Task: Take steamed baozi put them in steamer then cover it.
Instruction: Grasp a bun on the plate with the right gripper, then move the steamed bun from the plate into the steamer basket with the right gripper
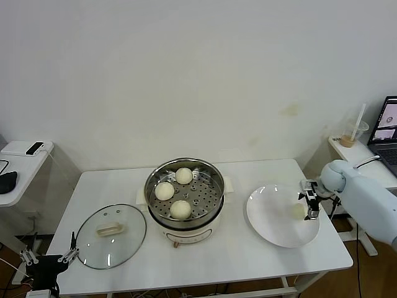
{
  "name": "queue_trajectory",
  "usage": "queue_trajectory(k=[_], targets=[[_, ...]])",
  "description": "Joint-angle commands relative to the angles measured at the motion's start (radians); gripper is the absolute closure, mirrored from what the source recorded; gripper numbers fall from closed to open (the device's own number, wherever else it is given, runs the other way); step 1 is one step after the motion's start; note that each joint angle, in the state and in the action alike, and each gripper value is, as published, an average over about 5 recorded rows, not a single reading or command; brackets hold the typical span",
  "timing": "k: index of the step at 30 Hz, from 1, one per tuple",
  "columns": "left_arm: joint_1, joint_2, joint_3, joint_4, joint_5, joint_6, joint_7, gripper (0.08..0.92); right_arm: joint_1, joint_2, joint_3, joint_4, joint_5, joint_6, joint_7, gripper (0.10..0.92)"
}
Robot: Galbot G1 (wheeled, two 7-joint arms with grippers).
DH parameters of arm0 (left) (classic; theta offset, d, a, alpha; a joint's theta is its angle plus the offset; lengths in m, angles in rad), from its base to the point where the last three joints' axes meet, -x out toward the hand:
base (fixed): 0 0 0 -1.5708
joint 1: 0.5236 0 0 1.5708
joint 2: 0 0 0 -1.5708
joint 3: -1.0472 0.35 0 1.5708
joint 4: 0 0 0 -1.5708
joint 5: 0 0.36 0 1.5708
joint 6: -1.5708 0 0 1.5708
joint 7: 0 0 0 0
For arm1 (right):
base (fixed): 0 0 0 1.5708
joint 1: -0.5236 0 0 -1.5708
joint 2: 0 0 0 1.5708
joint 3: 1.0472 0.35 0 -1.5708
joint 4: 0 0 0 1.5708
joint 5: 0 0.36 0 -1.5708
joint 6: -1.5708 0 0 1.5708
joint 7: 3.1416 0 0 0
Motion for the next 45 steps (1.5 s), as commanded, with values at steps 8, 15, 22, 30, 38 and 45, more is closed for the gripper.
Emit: queue_trajectory(k=[8,15,22,30,38,45], targets=[[-0.004,-0.001,0.002,0.006,0.0,-0.001,0.0,0.177,-0.006,0.048,0.021,-0.066,-0.032,-0.006,0.002,0.309],[-0.005,0.001,0.0,0.002,-0.002,-0.001,0.0,0.177,0.033,0.027,-0.007,-0.029,0.003,-0.02,-0.016,0.397],[-0.005,0.006,-0.002,-0.007,-0.003,0.0,-0.001,0.177,0.177,-0.043,-0.106,0.09,0.109,-0.049,-0.058,0.422],[-0.002,0.01,-0.001,-0.016,-0.004,0.002,-0.001,0.177,0.412,-0.086,-0.238,0.265,0.269,-0.125,-0.054,0.422],[-0.011,0.012,0.003,-0.017,-0.003,0.004,0.0,0.177,0.679,0.011,-0.402,0.406,0.465,-0.212,-0.019,0.408],[-0.017,0.016,0.006,-0.003,-0.003,0.003,0.0,0.177,0.772,0.155,-0.5,0.484,0.636,-0.324,0.071,0.406]])
